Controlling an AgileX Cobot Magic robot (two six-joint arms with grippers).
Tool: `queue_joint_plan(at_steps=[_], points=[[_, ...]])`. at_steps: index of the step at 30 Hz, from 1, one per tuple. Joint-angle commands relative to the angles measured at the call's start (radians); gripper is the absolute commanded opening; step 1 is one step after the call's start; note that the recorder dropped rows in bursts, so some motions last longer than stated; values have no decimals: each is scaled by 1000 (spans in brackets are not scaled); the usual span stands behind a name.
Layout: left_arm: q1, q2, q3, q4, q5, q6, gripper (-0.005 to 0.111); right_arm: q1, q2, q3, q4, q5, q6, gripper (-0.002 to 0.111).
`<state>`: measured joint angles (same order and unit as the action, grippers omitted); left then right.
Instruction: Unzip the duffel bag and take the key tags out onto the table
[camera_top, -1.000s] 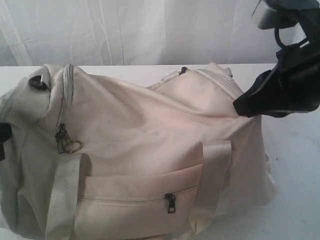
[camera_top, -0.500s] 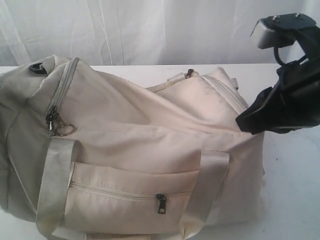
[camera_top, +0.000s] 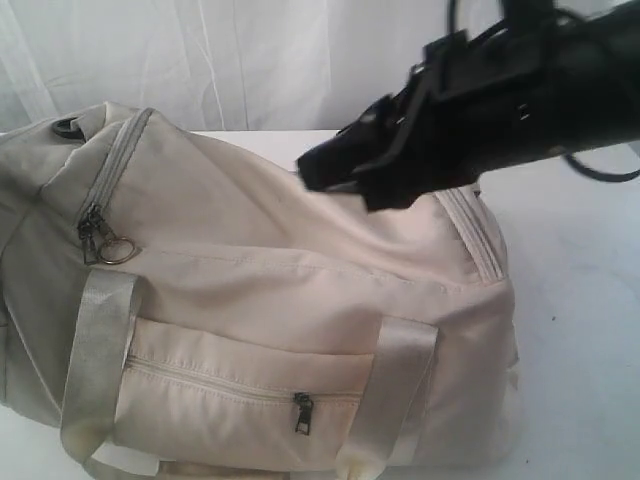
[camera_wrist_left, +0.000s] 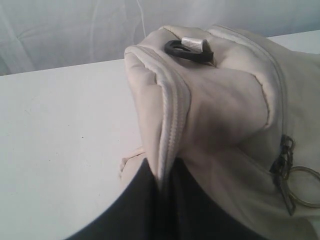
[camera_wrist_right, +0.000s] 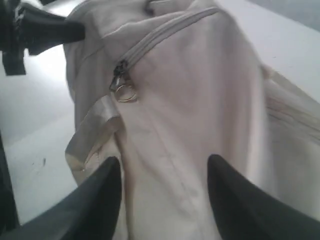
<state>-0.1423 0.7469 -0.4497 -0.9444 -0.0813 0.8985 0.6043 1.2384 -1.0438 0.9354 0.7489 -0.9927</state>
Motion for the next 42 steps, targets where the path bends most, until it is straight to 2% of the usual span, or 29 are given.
queue_joint_plan(at_steps=[1,5,13,17,28,36,42], points=[[1,-20,-39,-34,-120,-12,0,187,147,-3,17,-191,-76,57],[1,-27,-39,-57,-120,-12,0,338,287,-13,19,-400,-84,57],[1,-26,-39,-60,-120,-12,0,485,454,-119,15,-672,-84,49],[1,-26,-39,-60,-120,-12,0,493,528,-180,17,-676,-77,46],[1,-26,-39,-60,-127,-12,0,491,580,-204,17,-646,33,41],[1,-26,-39,-60,-133,-12,0,489,586,-204,13,-642,75,22],[1,-26,-39,-60,-133,-8,0,488,554,-204,12,-651,75,12]])
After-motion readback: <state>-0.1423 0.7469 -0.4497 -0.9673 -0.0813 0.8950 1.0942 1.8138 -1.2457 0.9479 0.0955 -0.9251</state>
